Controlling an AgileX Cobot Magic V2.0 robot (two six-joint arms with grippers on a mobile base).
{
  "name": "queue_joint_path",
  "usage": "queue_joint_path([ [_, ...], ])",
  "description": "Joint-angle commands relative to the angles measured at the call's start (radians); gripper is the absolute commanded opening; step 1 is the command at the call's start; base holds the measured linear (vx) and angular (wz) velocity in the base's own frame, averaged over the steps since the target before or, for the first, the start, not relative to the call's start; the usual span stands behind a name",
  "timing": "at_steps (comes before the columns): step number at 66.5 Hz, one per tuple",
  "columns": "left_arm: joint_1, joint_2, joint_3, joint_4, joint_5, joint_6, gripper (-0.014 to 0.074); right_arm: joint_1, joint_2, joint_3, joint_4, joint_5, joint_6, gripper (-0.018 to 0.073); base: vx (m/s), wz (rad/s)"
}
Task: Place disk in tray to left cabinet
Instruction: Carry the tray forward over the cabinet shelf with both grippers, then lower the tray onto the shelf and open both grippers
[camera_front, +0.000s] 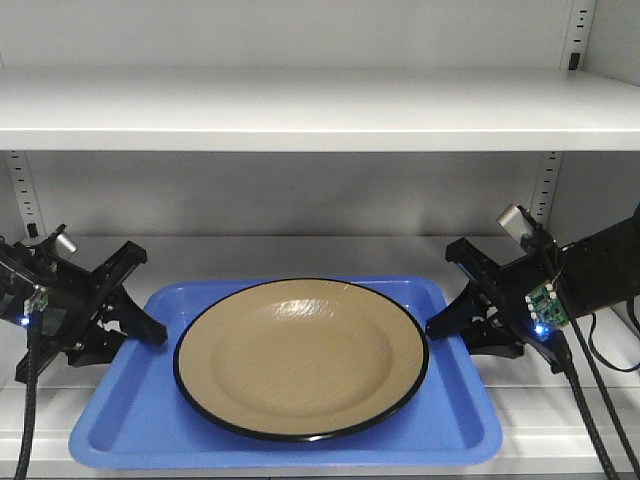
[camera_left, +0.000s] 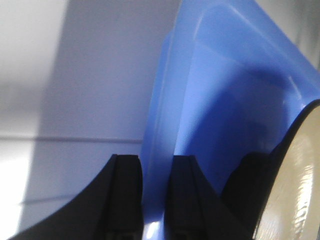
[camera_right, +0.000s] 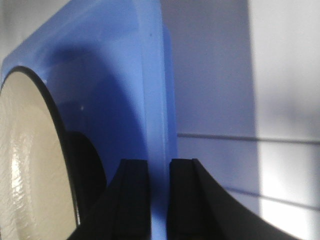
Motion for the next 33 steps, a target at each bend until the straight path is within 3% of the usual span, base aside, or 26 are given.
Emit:
queue_joint_path([
  [1, -0.012, -0.051, -0.032, -0.138, -0.096, -0.032, 0.0000, 0.008, -0.050, -0.032, 0.121, -0.064, 0.005, -0.0006, 0.00, 0.00],
  [22, -0.012, 0.008, -0.032, -0.141, -0.282, -0.032, 0.0000, 0.008, 0.020, -0.032, 0.137, -0.257, -0.023, -0.0006, 0.00, 0.00],
  [33, -0.012, 0.043, -0.032, -0.157, -0.357, -0.032, 0.0000, 0.012, 0.064, -0.032, 0.202, -0.335, -0.074, -0.0003, 0.00, 0.00],
])
